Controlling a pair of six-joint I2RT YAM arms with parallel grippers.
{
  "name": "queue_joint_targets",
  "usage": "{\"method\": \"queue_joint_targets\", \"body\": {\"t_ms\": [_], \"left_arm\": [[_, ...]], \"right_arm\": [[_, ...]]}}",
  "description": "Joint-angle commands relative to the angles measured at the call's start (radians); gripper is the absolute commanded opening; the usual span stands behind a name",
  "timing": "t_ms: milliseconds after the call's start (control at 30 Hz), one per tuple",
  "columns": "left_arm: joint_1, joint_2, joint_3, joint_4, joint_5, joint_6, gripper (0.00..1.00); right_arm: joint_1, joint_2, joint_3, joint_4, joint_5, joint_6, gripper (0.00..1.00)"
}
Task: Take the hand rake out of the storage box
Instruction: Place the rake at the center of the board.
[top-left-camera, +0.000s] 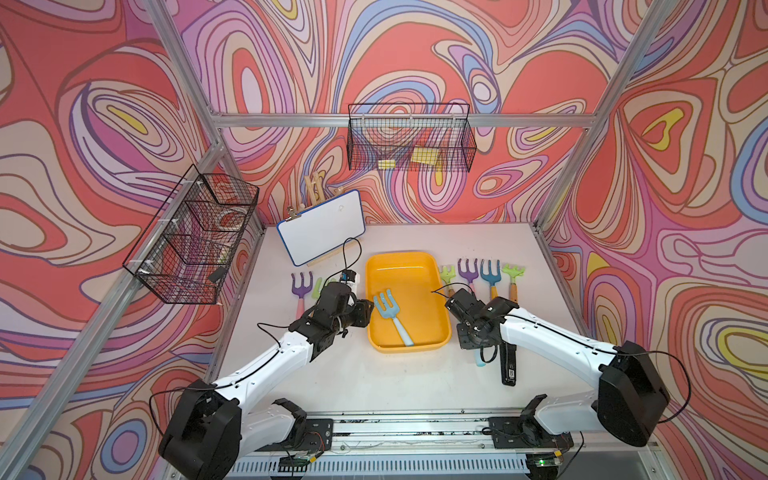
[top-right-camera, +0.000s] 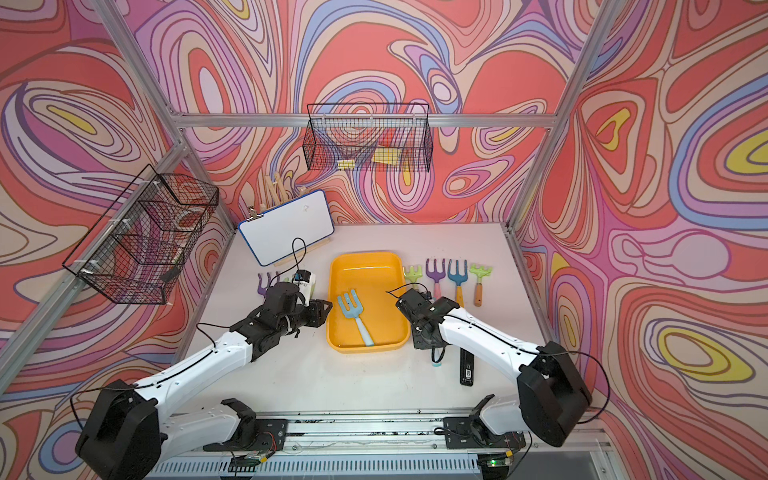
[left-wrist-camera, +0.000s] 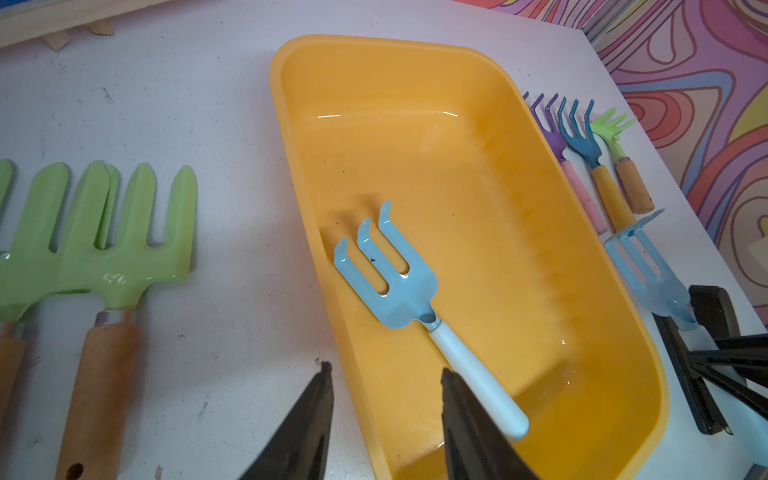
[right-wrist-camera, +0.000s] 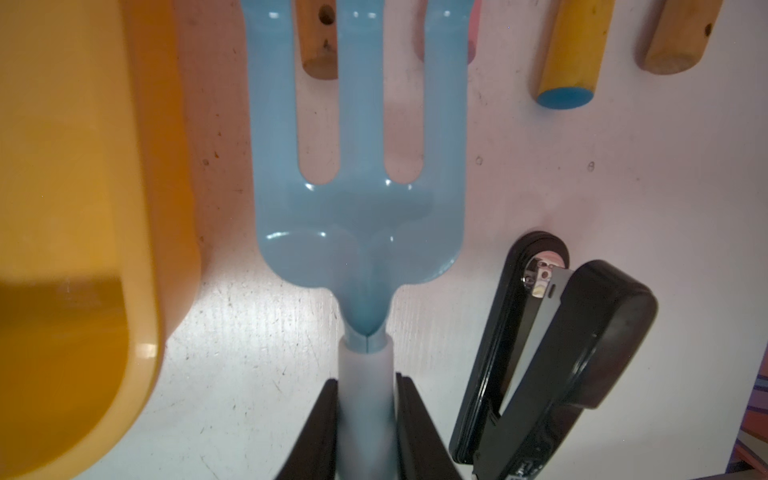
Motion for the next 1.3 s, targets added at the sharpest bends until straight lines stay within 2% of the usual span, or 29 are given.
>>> {"method": "queue_joint_targets", "body": {"t_ms": [0,1267], "left_arm": [[-0.007,-0.020,-0.003,0.006,-0.010,-0.001,0.47],[-0.007,-0.012,0.000,0.003,-0.016,0.004,0.47]], "right_arm": [[0.005,0.013,-0.008,0.020,0.000,0.008,0.20],[0.005,0.166,-0.022,0.125,-0.054,-0.038,0.23]]}}
